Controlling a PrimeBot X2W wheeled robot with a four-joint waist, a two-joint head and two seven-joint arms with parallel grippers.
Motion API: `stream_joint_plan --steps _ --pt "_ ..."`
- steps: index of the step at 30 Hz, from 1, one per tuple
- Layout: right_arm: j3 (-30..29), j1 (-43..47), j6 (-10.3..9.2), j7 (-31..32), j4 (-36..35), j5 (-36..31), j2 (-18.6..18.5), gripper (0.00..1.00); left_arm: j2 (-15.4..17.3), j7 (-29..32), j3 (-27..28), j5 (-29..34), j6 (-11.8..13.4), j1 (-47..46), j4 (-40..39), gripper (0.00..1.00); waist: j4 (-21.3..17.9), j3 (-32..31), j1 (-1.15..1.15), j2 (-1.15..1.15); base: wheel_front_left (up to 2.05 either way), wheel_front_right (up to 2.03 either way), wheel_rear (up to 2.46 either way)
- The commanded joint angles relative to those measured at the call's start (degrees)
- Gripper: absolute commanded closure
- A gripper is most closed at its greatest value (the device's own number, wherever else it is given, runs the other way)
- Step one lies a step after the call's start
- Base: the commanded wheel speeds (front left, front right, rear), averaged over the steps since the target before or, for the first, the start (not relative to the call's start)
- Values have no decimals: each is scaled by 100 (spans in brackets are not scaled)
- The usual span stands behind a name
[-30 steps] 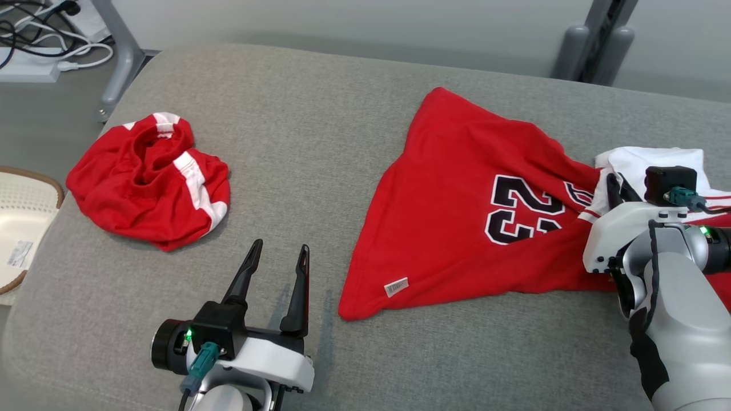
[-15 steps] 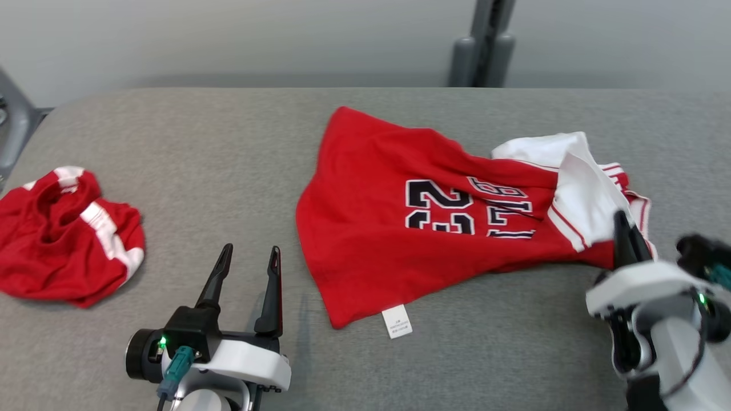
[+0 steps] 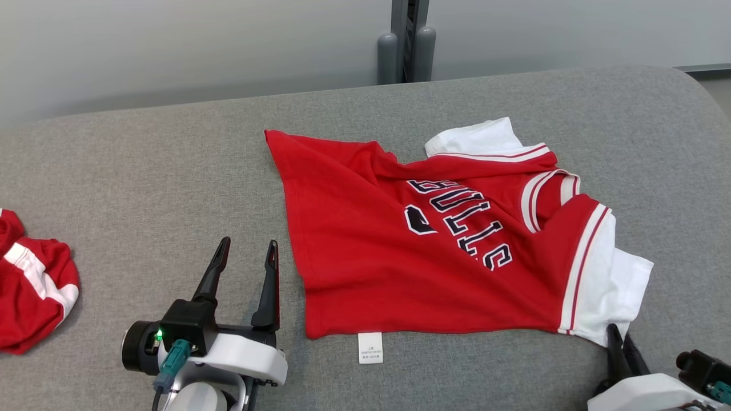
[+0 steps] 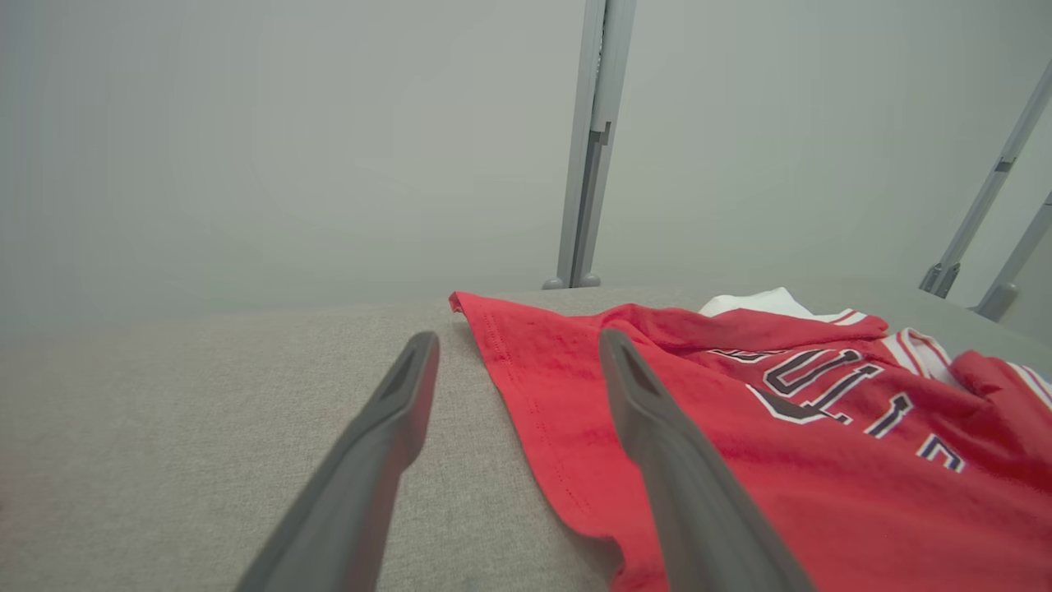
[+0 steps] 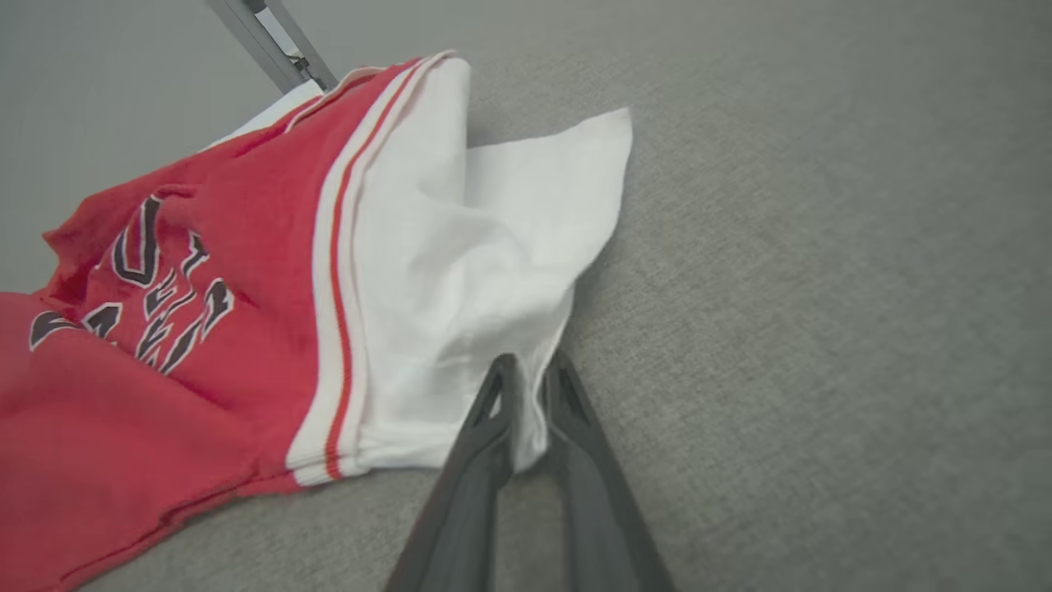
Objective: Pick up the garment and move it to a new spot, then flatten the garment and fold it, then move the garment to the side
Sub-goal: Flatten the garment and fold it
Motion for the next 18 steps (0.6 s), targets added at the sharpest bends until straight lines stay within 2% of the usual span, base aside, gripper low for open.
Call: stream_joint_plan --steps 1,8,13,18 --pt "-66 -70 -1 -3 32 -59 -53 0 25 -19 8 34 2 -55 21 0 1 -2 0 0 0 0 0" --pt "-477 -273 0 -23 -372 -554 -49 0 23 -19 -7 10 -11 63 76 0 115 -99 0 0 0 0 0" --pt "-588 -347 0 -19 -1250 -1305 -43 0 24 -19 23 8 24 135 19 0 220 -198 0 0 0 0 0" --pt "-323 -426 0 -19 -2126 -1933 -47 0 23 -19 19 -48 28 210 2 0 336 -264 0 0 0 0 0"
